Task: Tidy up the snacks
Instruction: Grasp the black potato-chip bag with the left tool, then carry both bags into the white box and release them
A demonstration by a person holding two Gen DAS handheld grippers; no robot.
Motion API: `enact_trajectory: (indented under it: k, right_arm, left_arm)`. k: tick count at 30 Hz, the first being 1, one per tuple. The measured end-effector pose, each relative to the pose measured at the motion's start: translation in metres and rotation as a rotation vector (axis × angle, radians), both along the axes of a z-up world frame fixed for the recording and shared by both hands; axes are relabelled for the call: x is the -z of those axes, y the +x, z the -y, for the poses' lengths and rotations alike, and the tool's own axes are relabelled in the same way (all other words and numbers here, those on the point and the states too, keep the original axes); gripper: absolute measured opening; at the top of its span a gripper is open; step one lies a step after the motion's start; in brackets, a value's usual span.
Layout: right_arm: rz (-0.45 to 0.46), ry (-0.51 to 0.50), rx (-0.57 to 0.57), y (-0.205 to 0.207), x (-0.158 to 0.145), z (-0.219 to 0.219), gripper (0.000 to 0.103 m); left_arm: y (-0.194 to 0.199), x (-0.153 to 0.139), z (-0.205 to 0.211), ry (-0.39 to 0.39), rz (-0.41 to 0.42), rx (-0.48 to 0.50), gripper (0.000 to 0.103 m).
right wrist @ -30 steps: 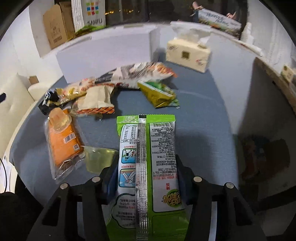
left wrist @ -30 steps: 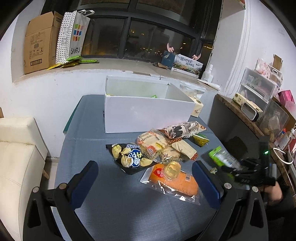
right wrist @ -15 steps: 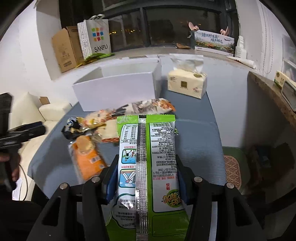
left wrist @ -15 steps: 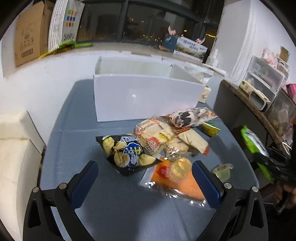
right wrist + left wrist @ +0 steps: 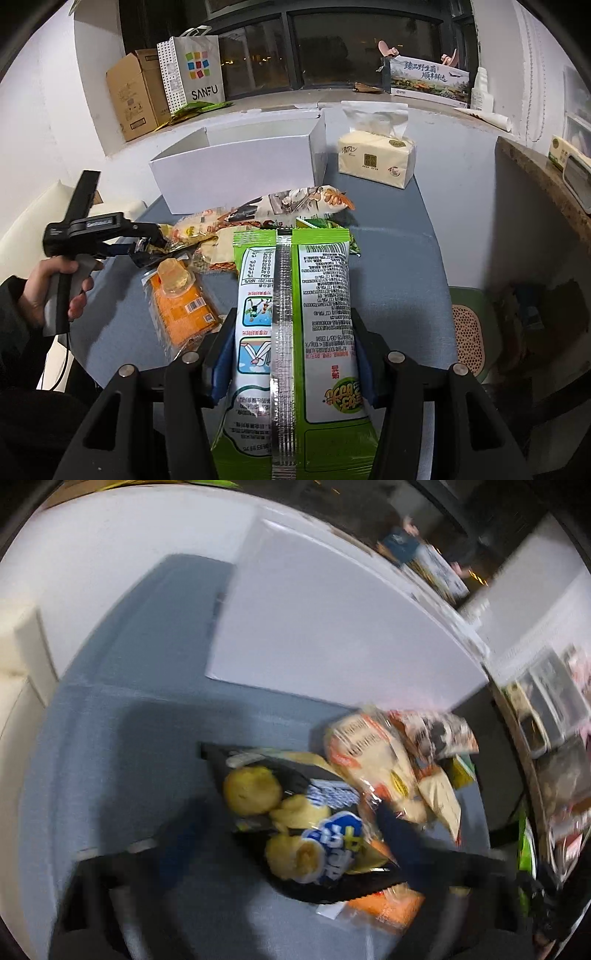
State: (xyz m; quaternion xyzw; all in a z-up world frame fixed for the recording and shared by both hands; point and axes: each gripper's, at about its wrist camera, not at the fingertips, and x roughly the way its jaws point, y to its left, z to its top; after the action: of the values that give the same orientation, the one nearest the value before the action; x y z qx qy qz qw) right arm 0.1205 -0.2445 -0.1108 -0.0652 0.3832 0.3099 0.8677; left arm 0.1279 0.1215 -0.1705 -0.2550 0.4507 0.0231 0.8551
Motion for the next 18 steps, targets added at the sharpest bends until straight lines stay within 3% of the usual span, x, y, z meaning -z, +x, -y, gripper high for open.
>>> enact_trajectory:
  k: [5,10,18]
  right_arm:
    - [-0.004,-0.013,-0.013,-0.002,0.003,-0.005,0.059]
    - [-0.004,-0.011,-0.026,-0.006,0.004,-0.008,0.059]
    - [0.016,0.012,-0.056,-0.002,-0.003,-0.018,0.059]
  left_arm:
    - [-0.009,-0.006,0.016,0.099,0.059,0.033,0.051]
    - [-0.042,-0.034,0.024,0.195,0.165,0.026,0.047]
    - [-0.072,-0.104,0.016,0.253,0.353,0.010,0.046]
